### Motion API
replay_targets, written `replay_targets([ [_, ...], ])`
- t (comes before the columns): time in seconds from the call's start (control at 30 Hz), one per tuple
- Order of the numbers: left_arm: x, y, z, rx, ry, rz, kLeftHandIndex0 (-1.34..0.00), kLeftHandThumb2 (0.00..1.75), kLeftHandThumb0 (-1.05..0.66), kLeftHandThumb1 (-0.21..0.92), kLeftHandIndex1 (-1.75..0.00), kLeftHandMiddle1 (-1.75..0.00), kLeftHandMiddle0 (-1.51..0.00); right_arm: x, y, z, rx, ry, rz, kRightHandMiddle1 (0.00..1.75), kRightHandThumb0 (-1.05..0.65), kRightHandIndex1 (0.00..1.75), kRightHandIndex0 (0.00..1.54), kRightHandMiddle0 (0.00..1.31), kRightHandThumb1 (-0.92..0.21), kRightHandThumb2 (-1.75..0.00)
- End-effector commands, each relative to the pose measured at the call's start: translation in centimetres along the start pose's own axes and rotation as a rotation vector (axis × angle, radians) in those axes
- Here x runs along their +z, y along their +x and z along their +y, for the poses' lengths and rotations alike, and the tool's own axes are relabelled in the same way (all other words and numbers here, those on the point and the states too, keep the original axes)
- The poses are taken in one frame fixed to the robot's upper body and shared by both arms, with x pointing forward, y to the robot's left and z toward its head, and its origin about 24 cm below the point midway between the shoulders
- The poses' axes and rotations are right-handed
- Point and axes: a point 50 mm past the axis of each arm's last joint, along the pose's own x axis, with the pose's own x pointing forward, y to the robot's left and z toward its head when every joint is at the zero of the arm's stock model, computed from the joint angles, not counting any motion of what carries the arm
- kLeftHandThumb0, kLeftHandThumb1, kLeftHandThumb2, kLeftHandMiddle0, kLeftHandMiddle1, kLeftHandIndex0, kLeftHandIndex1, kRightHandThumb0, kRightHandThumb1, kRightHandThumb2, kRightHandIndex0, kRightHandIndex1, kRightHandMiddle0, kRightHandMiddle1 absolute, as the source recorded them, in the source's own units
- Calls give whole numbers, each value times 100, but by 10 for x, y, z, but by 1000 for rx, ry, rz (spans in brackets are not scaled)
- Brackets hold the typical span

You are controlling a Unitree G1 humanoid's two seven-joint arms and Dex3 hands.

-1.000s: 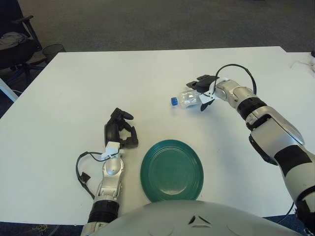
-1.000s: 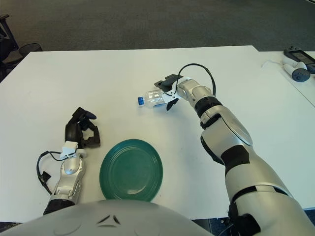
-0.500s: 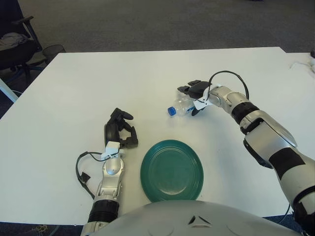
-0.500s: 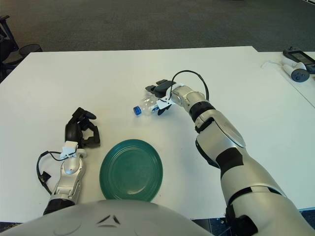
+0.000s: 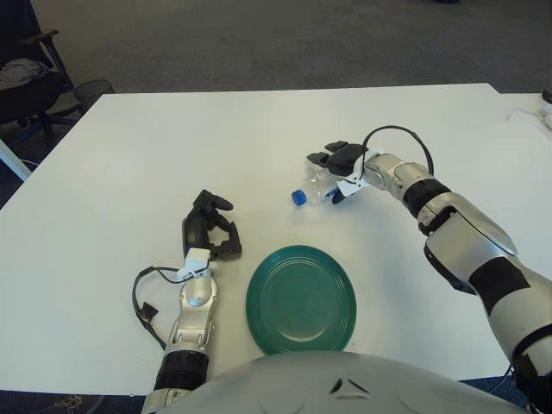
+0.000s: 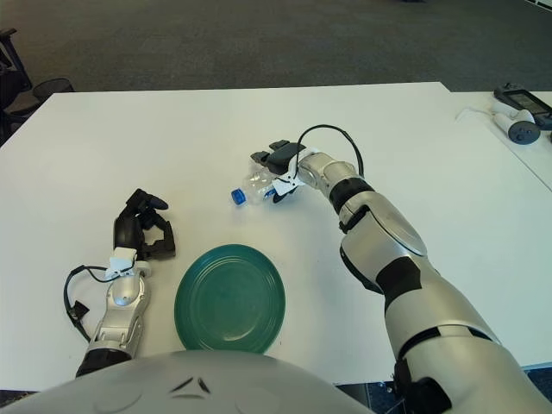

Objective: Put the bottle into the plate.

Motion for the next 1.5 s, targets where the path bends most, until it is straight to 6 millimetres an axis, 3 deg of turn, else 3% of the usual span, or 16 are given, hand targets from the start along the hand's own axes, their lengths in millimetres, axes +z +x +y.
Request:
replay_targets([
  [0.0, -26, -20, 4, -3, 43, 137, -68, 175, 0, -6, -175, -175, -87, 14, 0, 54, 182, 12, -29, 1, -105, 0, 0, 0, -92, -26],
  [0.43, -26, -21, 4, -1, 36, 139, -68, 175, 0, -6, -175, -174, -87, 13, -2, 57, 154, 47, -40, 2, -104, 1, 1, 3, -92, -27],
  [0.47, -26, -22, 3, 0, 36, 140, -68, 175, 0, -6, -175, -174, -87, 13, -3, 57, 151, 52, -42, 51, -101, 24, 10, 2, -92, -23],
  [0.5, -26, -22, 3, 1, 37, 141, -68, 175, 0, -6, -175, -174, -87, 13, -3, 57, 148, 50, -44, 70, -99, 38, 11, 1, -92, -22],
  [0.57, -26, -22, 3, 4, 42, 140, -68, 175, 0, -6, -175, -174, -88, 12, -3, 57, 146, 49, -40, 129, -85, 111, 38, 15, -87, -18],
  [0.6, -26, -22, 3, 6, 46, 138, -68, 175, 0, -6, -175, -174, -88, 11, -3, 57, 147, 50, -35, 138, -81, 124, 46, 20, -83, -21],
  [0.63, -26, -22, 3, 7, 50, 136, -68, 175, 0, -6, -175, -174, -88, 11, -3, 57, 146, 57, -27, 151, -75, 142, 57, 28, -72, -36],
  [0.7, -26, -22, 3, 9, 57, 135, -68, 175, 0, -6, -175, -175, -88, 10, -3, 58, 134, 71, -11, 165, -65, 161, 71, 39, -53, -66],
  [0.77, -26, -23, 3, 12, 62, 136, -69, 175, 0, -6, -174, -175, -88, 10, -2, 58, 106, 85, 10, 170, -56, 168, 78, 50, -43, -97],
  [0.83, -26, -23, 2, 15, 64, 136, -69, 175, 0, -6, -174, -175, -88, 10, -1, 59, 45, 111, 37, 172, -29, 171, 79, 55, -24, -130],
  [0.93, -27, -23, 3, 18, 64, 137, -70, 175, 0, -7, -173, -175, -88, 11, -1, 59, -47, 159, 72, 174, -10, 169, 82, 59, -10, -152],
  [1.07, -27, -23, 3, 2, 55, 140, -70, 175, 0, -7, -173, -175, -88, 10, -2, 60, -135, 207, 98, 174, -2, 167, 85, 60, -4, -161],
  [1.47, -27, -23, 2, 11, 59, 142, -68, 175, 0, -6, -174, -175, -88, 6, -7, 67, -284, 333, 184, 175, 0, 170, 88, 64, 2, -169],
])
